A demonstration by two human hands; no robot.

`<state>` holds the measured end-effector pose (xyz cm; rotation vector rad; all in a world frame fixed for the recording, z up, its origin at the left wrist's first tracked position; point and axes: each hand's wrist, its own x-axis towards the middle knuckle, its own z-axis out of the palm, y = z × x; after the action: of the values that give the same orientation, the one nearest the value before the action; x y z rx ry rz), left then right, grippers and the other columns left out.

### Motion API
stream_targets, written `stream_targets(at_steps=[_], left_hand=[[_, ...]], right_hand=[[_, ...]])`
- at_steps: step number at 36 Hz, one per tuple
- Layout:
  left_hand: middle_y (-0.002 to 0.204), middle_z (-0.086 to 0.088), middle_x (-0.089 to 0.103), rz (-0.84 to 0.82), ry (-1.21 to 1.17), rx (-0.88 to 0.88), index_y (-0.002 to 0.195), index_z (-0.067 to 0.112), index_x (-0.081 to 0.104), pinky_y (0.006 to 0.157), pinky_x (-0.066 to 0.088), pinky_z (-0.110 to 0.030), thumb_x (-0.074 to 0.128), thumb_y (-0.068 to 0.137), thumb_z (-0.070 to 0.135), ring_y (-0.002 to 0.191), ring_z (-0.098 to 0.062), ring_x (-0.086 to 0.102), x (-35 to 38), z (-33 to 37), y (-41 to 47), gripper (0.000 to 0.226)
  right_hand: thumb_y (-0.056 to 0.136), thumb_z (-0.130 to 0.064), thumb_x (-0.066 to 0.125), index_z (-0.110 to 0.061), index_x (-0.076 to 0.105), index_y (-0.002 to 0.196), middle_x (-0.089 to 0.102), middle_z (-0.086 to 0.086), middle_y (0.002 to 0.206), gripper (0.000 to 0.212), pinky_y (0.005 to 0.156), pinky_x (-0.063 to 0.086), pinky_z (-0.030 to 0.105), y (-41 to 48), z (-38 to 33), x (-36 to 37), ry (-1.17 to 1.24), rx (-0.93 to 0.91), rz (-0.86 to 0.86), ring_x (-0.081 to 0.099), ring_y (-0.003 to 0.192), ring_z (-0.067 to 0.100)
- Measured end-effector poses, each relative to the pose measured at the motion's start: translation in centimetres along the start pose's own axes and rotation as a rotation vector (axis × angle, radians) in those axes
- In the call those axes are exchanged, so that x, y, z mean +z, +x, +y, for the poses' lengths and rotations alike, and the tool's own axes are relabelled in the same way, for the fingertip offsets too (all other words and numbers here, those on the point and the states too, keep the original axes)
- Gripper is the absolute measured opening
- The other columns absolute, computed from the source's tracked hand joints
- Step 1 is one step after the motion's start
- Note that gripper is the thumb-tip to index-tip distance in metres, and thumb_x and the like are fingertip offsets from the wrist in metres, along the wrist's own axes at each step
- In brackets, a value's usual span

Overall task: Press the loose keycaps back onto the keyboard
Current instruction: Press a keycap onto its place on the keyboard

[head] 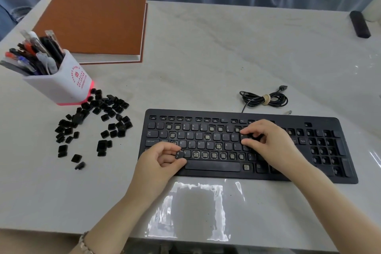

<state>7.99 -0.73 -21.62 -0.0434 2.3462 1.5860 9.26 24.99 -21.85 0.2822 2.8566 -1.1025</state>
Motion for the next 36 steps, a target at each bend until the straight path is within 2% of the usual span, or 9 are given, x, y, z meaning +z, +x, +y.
stream_targets(at_steps=[6, 10, 14, 17, 22, 25, 28, 31, 36], left_hand=[[0.082, 0.001, 0.067, -0.001, -0.007, -0.015, 0.086, 0.020, 0.066, 0.067, 0.044, -0.004, 0.077, 0.074, 0.004, 0.064, 0.005, 0.059, 0.0, -0.1, 0.0, 0.023], [0.081, 0.001, 0.068, 0.004, -0.003, -0.019, 0.086, 0.020, 0.066, 0.068, 0.044, -0.005, 0.077, 0.074, 0.005, 0.064, 0.004, 0.059, 0.0, -0.1, 0.1, 0.022], [0.081, 0.000, 0.068, 0.009, 0.012, -0.007, 0.086, 0.020, 0.066, 0.068, 0.043, -0.004, 0.077, 0.074, 0.006, 0.065, 0.004, 0.060, 0.0, -0.1, 0.1, 0.022], [0.082, 0.001, 0.068, 0.009, 0.024, -0.002, 0.085, 0.020, 0.066, 0.066, 0.043, -0.004, 0.077, 0.074, 0.006, 0.065, 0.004, 0.060, 0.0, 0.0, 0.1, 0.022], [0.080, 0.001, 0.068, 0.026, 0.029, -0.007, 0.084, 0.020, 0.066, 0.067, 0.043, -0.004, 0.078, 0.073, 0.008, 0.066, 0.003, 0.061, -0.1, -0.1, 0.1, 0.021], [0.069, 0.004, 0.068, 0.044, 0.018, -0.010, 0.083, 0.019, 0.066, 0.067, 0.043, -0.004, 0.079, 0.072, 0.008, 0.067, 0.003, 0.062, -0.1, -0.1, 0.1, 0.020], [0.069, 0.009, 0.068, 0.056, -0.003, -0.003, 0.081, 0.018, 0.065, 0.067, 0.042, -0.003, 0.079, 0.072, 0.009, 0.066, 0.004, 0.061, 0.1, 0.1, 0.0, 0.019], [0.058, 0.001, 0.063, 0.066, -0.026, 0.026, 0.077, 0.017, 0.065, 0.062, 0.041, -0.004, 0.080, 0.070, 0.006, 0.058, 0.003, 0.058, 0.4, 0.4, 0.1, 0.020], [0.067, 0.005, 0.059, 0.032, -0.009, 0.099, 0.076, 0.018, 0.064, 0.059, 0.042, -0.006, 0.079, 0.070, 0.003, 0.057, 0.002, 0.054, 0.9, 1.7, 0.8, 0.022]], right_hand=[[0.074, -0.014, 0.076, -0.030, 0.071, 0.082, 0.058, -0.014, 0.090, 0.018, 0.067, 0.034, 0.002, 0.2, -0.2, -0.1, 0.023, 0.038, 0.028, 0.051, 0.072, -0.005], [0.073, -0.010, 0.077, -0.020, 0.075, 0.087, 0.056, -0.019, 0.085, 0.017, 0.066, 0.035, 0.000, -0.1, -0.3, 0.3, 0.042, 0.028, 0.099, 0.049, 0.065, -0.014], [0.073, -0.004, 0.076, -0.011, 0.075, 0.089, 0.062, -0.008, 0.087, 0.017, 0.075, 0.036, 0.001, -1.4, 0.1, 1.4, -0.035, -0.095, 0.247, 0.053, 0.070, 0.000], [0.078, -0.004, 0.071, -0.006, 0.074, 0.095, 0.063, 0.006, 0.094, 0.017, 0.083, 0.038, 0.013, -2.2, 1.0, 2.7, -0.195, -0.269, 0.353, 0.050, 0.085, 0.014], [0.086, -0.024, 0.055, -0.008, 0.073, 0.099, 0.062, 0.015, 0.108, 0.027, 0.086, 0.044, 0.040, -2.2, 1.7, 2.9, -0.315, -0.361, 0.425, 0.047, 0.101, 0.026], [0.089, -0.027, 0.048, -0.007, 0.072, 0.100, 0.062, 0.016, 0.113, 0.033, 0.088, 0.042, 0.043, -2.4, 1.7, 3.2, -0.367, -0.378, 0.429, 0.047, 0.107, 0.030], [0.089, -0.027, 0.047, -0.009, 0.072, 0.102, 0.061, 0.016, 0.115, 0.033, 0.089, 0.041, 0.044, -2.7, 1.7, 3.4, -0.368, -0.367, 0.444, 0.047, 0.111, 0.030], [0.088, -0.028, 0.046, -0.011, 0.072, 0.102, 0.061, 0.015, 0.115, 0.034, 0.089, 0.041, 0.044, -2.8, 1.7, 3.4, -0.367, -0.349, 0.439, 0.045, 0.113, 0.029], [0.088, -0.029, 0.045, -0.014, 0.073, 0.101, 0.061, 0.014, 0.116, 0.034, 0.090, 0.041, 0.043, -2.7, 1.8, 3.4, -0.374, -0.331, 0.429, 0.045, 0.114, 0.027]])
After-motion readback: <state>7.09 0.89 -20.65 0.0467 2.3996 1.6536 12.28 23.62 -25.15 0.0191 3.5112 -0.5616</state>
